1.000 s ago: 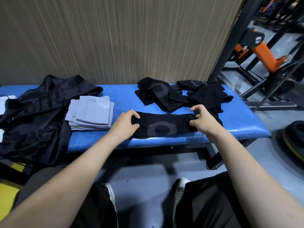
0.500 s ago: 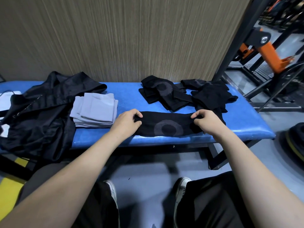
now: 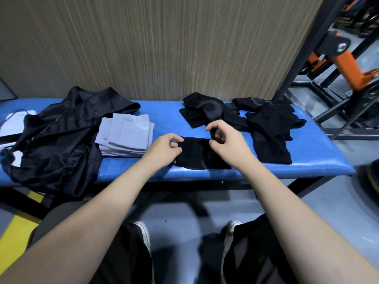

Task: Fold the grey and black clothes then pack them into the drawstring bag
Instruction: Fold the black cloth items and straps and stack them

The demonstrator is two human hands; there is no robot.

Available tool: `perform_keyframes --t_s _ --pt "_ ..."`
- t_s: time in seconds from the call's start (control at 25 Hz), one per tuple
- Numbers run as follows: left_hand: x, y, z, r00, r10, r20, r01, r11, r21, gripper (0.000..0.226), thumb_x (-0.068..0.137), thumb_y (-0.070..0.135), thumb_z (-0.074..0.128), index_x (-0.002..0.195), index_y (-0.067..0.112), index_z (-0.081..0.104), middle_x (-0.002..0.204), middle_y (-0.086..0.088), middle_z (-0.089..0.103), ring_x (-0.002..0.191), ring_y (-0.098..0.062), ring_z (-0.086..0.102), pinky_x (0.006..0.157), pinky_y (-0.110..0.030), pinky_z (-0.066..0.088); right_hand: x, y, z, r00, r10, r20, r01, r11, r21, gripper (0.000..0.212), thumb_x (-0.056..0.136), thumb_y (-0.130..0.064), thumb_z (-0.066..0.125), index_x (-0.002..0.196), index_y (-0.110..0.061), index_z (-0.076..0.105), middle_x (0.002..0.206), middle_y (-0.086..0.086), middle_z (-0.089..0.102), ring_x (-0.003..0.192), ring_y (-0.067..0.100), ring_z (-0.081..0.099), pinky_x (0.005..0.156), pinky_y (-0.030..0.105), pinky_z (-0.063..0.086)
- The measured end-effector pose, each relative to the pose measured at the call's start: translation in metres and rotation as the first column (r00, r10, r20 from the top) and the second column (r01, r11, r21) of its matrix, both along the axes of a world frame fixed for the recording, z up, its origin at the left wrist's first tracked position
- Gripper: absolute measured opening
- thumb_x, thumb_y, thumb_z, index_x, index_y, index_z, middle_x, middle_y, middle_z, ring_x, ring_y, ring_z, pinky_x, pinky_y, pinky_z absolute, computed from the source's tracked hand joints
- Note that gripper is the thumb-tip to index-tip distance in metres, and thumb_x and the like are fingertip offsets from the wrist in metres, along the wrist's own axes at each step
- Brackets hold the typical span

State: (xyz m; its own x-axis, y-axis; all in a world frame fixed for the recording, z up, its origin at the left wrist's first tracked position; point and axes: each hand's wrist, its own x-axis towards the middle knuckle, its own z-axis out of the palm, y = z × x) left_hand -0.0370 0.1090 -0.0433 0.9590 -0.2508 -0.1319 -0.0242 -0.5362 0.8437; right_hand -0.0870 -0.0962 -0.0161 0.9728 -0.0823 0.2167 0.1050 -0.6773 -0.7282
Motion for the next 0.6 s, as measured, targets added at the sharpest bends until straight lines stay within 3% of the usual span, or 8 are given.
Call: perform_keyframes --t_s 0.12,0.2,0.36,0.48,0.6 --pt "0.001 0.004 -0.003 0.998 -0.009 -0.057 0.006 0.998 -0.066 0.031 0.091 0.002 0.056 0.118 0.015 0.063 0.085 -0.006 0.060 0.062 -0.023 0.064 0.084 -0.047 0.058 0.010 0.022 -0.008 0.998 0.053 -0.024 -0.054 0.998 -0.043 0.032 0.083 -0.007 0.065 0.108 -0.026 0.061 0.083 -0.006 0.051 0.067 -0.001 0.045 0.066 0.008 0.035" --pt "0.000 0.006 -0.003 0.997 -0.014 -0.070 0.009 0.997 -0.073 0.033 0.092 0.001 0.055 0.123 0.012 0.063 0.089 -0.007 0.062 0.071 -0.030 0.068 0.086 -0.047 0.058 0.014 0.032 -0.013 0.995 0.087 -0.056 -0.090 0.994 -0.053 0.031 0.084 -0.007 0.066 0.111 -0.023 0.060 0.082 -0.006 0.054 0.064 0.000 0.046 0.066 0.014 0.037" --pt "-0.003 0.005 0.004 0.992 -0.004 -0.128 -0.017 0.986 -0.165 0.027 0.101 0.007 0.049 0.125 0.009 0.062 0.085 -0.009 0.061 0.067 -0.015 0.065 0.068 -0.027 0.061 0.018 0.040 -0.020 0.983 0.131 -0.126 -0.136 0.990 -0.036 0.031 0.085 -0.006 0.065 0.111 -0.022 0.058 0.079 -0.005 0.064 0.061 0.001 0.051 0.067 0.019 0.041" --pt "-0.003 0.004 0.003 0.996 0.001 -0.084 -0.009 0.995 -0.102 0.028 0.098 0.014 0.055 0.125 0.012 0.064 0.084 -0.005 0.064 0.068 -0.018 0.063 0.079 -0.036 0.060 0.017 0.039 -0.020 0.985 0.128 -0.114 -0.126 0.992 0.024 0.031 0.084 -0.002 0.065 0.108 -0.021 0.059 0.078 -0.009 0.063 0.057 0.001 0.051 0.067 0.018 0.042" --pt "-0.002 0.002 0.000 0.998 -0.014 -0.069 0.010 0.999 -0.050 0.034 0.094 0.011 0.061 0.127 0.015 0.064 0.100 -0.004 0.067 0.070 -0.020 0.063 0.084 -0.038 0.058 0.018 0.040 -0.020 0.996 0.082 -0.045 -0.076 0.991 0.109 0.029 0.083 -0.003 0.066 0.103 -0.023 0.060 0.080 -0.006 0.063 0.061 0.004 0.051 0.071 0.023 0.047"
